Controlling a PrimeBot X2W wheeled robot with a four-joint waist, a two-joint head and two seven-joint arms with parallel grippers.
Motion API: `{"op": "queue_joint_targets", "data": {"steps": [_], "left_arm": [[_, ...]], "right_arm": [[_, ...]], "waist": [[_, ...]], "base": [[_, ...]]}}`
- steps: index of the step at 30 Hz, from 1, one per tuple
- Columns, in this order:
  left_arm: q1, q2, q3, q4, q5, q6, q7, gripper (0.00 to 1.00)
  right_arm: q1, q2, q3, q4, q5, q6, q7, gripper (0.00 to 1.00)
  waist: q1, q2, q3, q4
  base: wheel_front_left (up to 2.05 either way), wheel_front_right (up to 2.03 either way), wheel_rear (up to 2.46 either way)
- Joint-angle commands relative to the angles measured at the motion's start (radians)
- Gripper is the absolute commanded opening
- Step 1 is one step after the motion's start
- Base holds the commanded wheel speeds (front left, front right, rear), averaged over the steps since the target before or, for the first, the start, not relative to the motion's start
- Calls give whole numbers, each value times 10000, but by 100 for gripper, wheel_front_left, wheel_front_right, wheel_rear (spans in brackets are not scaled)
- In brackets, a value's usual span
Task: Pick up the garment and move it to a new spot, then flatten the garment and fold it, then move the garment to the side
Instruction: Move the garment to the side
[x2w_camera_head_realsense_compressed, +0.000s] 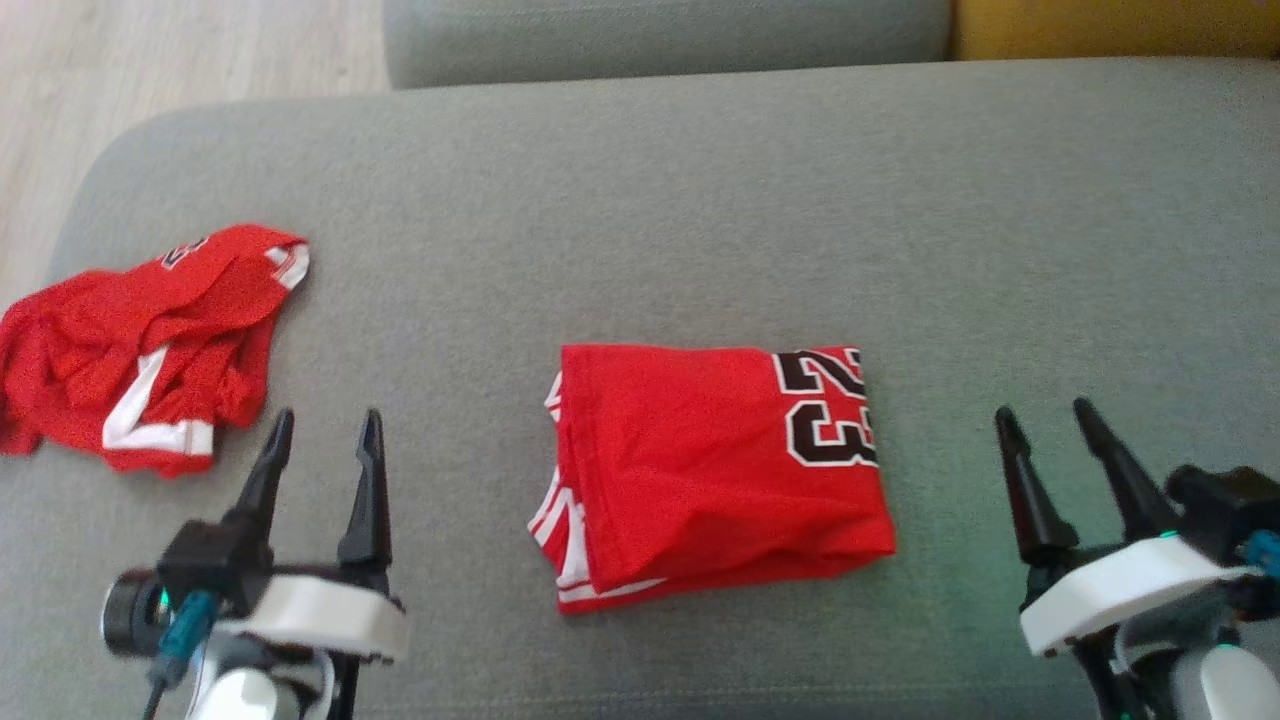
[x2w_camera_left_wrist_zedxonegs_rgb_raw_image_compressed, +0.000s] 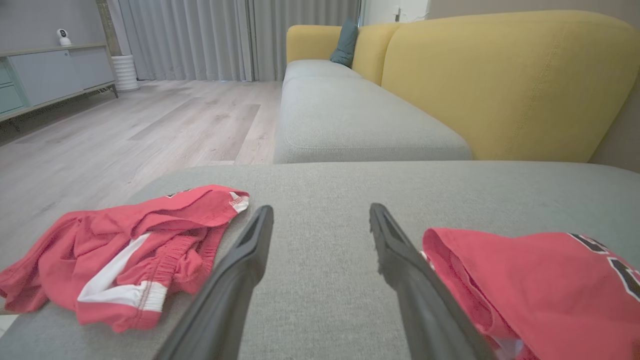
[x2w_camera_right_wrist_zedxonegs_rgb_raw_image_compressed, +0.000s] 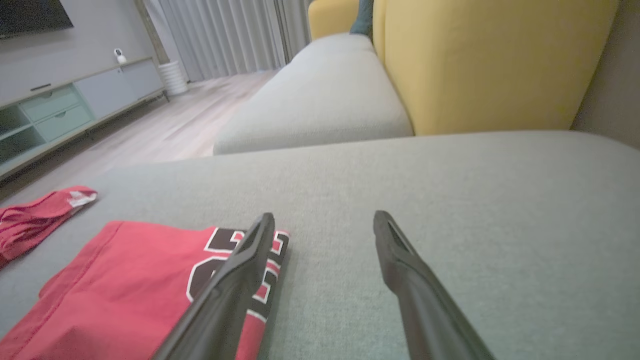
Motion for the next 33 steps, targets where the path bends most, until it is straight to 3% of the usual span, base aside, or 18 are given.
{"op": "queue_joint_targets", "data": {"steps": [1,12,18,20,21,28,33], "left_arm": [[-700,93,324,-383,48,-3,-100,100],[-1976,-451,79,-292,450,-373,-216,100],[-2169,-808,348,-414,674,-604,-221,100],[-2184,-917,438,-460,777,-695,-221,100],[-2186,-963,487,-480,829,-740,-222,100],[-2112,-1161,886,-551,1149,-1021,-222,100],[-2042,-1182,1105,-662,1390,-1177,-223,100]], "right_arm": [[-318,-221,261,-208,60,-9,60,100],[-1219,-264,802,1640,622,-9,725,100],[-1438,-336,956,2226,977,-9,1791,100],[-1463,-379,980,2252,1085,-9,2056,7],[-1479,-398,984,2219,1126,-9,2084,0],[-1534,-552,1091,1645,1174,-9,2014,0],[-1729,-827,1403,1038,993,-9,1961,0]], "waist": [[0,0,254,264],[0,0,1335,1559],[0,0,1597,1917],[0,0,1637,1973],[0,0,1651,1988],[0,0,1679,1766],[0,0,1673,1023]], "base": [[0,0,0],[0,0,0],[0,0,0],[0,0,0],[0,0,0],[0,0,0],[0,0,0]]}}
